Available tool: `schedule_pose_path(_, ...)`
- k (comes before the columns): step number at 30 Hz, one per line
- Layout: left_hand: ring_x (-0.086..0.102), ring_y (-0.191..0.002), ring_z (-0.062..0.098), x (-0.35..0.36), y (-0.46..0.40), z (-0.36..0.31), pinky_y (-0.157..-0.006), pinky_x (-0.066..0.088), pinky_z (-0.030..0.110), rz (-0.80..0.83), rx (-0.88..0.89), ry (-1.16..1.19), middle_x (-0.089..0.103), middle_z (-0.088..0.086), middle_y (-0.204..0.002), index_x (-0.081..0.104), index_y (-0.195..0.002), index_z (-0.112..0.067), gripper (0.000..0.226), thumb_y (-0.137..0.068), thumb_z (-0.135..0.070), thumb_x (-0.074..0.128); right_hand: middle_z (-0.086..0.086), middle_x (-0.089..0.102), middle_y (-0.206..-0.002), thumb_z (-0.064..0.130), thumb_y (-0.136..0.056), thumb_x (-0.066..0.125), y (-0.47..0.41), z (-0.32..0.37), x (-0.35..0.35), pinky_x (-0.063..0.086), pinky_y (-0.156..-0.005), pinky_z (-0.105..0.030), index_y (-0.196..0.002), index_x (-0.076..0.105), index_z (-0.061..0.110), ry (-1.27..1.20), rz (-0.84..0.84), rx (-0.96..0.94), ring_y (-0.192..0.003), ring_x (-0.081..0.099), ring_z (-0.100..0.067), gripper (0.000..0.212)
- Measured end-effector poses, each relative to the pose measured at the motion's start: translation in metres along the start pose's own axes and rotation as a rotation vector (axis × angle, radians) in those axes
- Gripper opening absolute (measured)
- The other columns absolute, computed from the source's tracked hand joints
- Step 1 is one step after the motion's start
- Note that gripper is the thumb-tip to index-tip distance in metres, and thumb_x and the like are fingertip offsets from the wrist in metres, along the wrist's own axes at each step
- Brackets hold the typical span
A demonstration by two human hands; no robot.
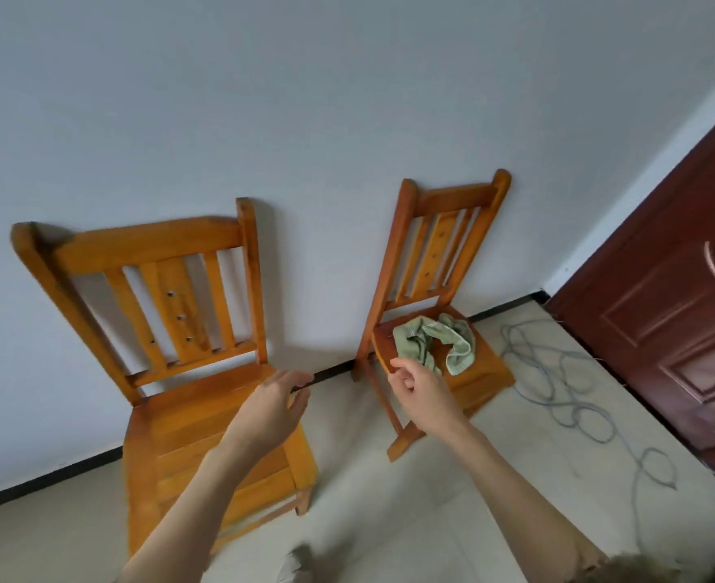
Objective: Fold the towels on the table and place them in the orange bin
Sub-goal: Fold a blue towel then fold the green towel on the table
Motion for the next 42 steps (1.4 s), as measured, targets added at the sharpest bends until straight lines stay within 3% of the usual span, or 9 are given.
schedule_pose_path(6,0.055,-0.115,0.016,0.033,-0.105,-0.029,-0.092,0.042,0.023,0.168,0.087,-0.041,0.057,-0.002,-0.128,0.055,-0.124,-0.018,0.029,-0.098,-0.025,0.042,-0.003,0.057,-0.130,0.027,-0.098,0.043,-0.048,-0.054,-0.040,0.044,-0.096,-0.026,-0.133,0.049,0.017,-0.077,-0.086,0.196,-0.116,0.054,-0.016,0.037)
schedule_pose_path(13,0.056,-0.111,0.015,0.101,-0.204,-0.074,-0.091,0.041,0.021,0.328,0.142,-0.053,0.058,-0.002,-0.123,0.057,-0.122,-0.021,0.028,-0.097,-0.020,0.043,-0.005,0.057,-0.128,0.026,-0.098,0.045,-0.110,-0.132,-0.098,0.042,-0.090,-0.022,-0.133,0.047,0.015,-0.149,-0.144,0.333,-0.112,0.054,-0.014,0.037)
schedule_pose_path(17,0.057,-0.111,0.014,0.153,-0.270,-0.096,-0.093,0.041,0.021,0.377,0.086,-0.068,0.059,-0.002,-0.124,0.057,-0.122,-0.018,0.029,-0.097,-0.020,0.043,-0.006,0.058,-0.128,0.026,-0.098,0.045,-0.178,-0.193,-0.127,0.045,-0.093,-0.027,-0.131,0.048,0.015,-0.126,-0.121,0.354,-0.114,0.056,-0.017,0.035)
schedule_pose_path(23,0.054,-0.117,0.016,0.238,-0.359,-0.123,-0.100,0.040,0.025,0.478,-0.082,-0.105,0.056,0.002,-0.130,0.056,-0.125,-0.016,0.032,-0.097,-0.016,0.041,-0.005,0.059,-0.129,0.028,-0.098,0.045,-0.273,-0.287,-0.140,0.044,-0.087,-0.021,-0.134,0.047,0.014,-0.087,0.023,0.376,-0.115,0.057,-0.017,0.038)
schedule_pose_path(27,0.050,-0.121,0.014,0.293,-0.413,-0.128,-0.100,0.037,0.022,0.522,-0.123,-0.125,0.053,0.001,-0.134,0.052,-0.129,-0.016,0.034,-0.098,-0.016,0.039,-0.003,0.059,-0.129,0.030,-0.098,0.044,-0.328,-0.350,-0.130,0.047,-0.090,-0.025,-0.133,0.047,0.012,-0.005,0.111,0.395,-0.117,0.057,-0.017,0.039)
schedule_pose_path(32,0.052,-0.117,0.013,0.354,-0.461,-0.099,-0.099,0.042,0.027,0.548,-0.110,-0.184,0.053,0.000,-0.132,0.054,-0.126,-0.019,0.032,-0.098,-0.019,0.039,0.001,0.064,-0.119,0.033,-0.095,0.051,-0.390,-0.416,-0.081,0.054,-0.082,-0.022,-0.126,0.053,0.015,0.050,0.165,0.382,-0.108,0.062,-0.013,0.036)
schedule_pose_path(37,0.041,-0.128,0.014,0.405,-0.495,-0.075,-0.105,0.033,0.028,0.601,-0.064,-0.226,0.047,0.000,-0.138,0.049,-0.131,-0.019,0.035,-0.098,-0.014,0.037,-0.006,0.048,-0.138,0.040,-0.096,0.045,-0.431,-0.451,-0.038,0.046,-0.098,-0.033,-0.137,0.042,0.016,0.286,0.088,0.399,-0.127,0.046,-0.022,0.048)
schedule_pose_path(39,0.036,-0.132,0.015,0.421,-0.502,-0.070,-0.110,0.031,0.033,0.623,-0.044,-0.200,0.043,0.000,-0.141,0.046,-0.134,-0.021,0.038,-0.097,-0.013,0.039,-0.005,0.050,-0.135,0.041,-0.096,0.045,-0.442,-0.463,-0.022,0.046,-0.099,-0.038,-0.131,0.050,0.017,0.309,0.120,0.431,-0.126,0.045,-0.023,0.043)
schedule_pose_path(42,0.032,-0.135,0.017,0.432,-0.505,-0.067,-0.109,0.033,0.036,0.649,-0.040,-0.191,0.037,-0.001,-0.146,0.043,-0.136,-0.021,0.040,-0.097,-0.012,0.040,-0.001,0.066,-0.110,0.033,-0.095,0.050,-0.444,-0.470,-0.012,0.053,-0.084,-0.037,-0.106,0.065,0.016,0.223,0.100,0.430,-0.103,0.060,-0.018,0.025)
Point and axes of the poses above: each hand's wrist, its own y-axis away from the middle knuckle, its own x-axis out of the palm, z = x × y, the point moved 2 cm from there along -y, towards the middle knuckle
